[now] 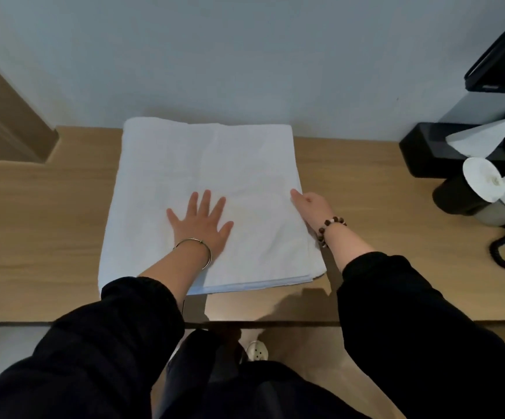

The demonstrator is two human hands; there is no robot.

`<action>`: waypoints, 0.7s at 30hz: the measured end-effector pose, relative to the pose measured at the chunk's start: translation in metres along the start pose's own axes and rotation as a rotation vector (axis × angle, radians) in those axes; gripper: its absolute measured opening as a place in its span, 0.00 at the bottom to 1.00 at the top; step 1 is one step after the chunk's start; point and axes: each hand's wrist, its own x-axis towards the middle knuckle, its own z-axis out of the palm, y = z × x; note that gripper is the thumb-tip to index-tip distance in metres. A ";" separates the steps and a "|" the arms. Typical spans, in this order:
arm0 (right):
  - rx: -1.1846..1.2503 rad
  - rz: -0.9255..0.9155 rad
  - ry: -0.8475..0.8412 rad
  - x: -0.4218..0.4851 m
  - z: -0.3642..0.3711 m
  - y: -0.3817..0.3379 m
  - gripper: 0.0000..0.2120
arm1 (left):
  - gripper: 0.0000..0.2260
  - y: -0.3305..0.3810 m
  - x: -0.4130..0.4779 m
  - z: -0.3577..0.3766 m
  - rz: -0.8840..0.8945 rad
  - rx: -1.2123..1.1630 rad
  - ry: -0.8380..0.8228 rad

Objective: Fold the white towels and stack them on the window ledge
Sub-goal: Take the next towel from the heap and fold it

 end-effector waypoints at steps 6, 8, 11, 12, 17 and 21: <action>-0.190 -0.088 0.089 -0.037 -0.013 0.029 0.20 | 0.26 0.005 -0.001 0.001 -0.018 -0.008 -0.003; -0.265 -0.003 -0.097 -0.044 -0.011 0.036 0.25 | 0.26 0.011 -0.005 -0.003 -0.007 -0.007 -0.002; -0.235 -0.003 -0.121 -0.048 -0.009 0.044 0.22 | 0.26 0.029 -0.023 -0.011 0.265 -0.017 0.086; -0.191 -0.007 -0.121 -0.050 -0.009 0.045 0.21 | 0.26 0.036 -0.031 -0.012 0.410 -0.035 0.092; 0.040 0.025 -0.165 -0.055 -0.015 0.047 0.18 | 0.32 0.055 -0.056 -0.002 0.647 -0.043 0.077; 0.120 0.028 -0.172 -0.058 -0.013 0.058 0.14 | 0.23 0.058 -0.057 0.003 0.756 -0.121 0.308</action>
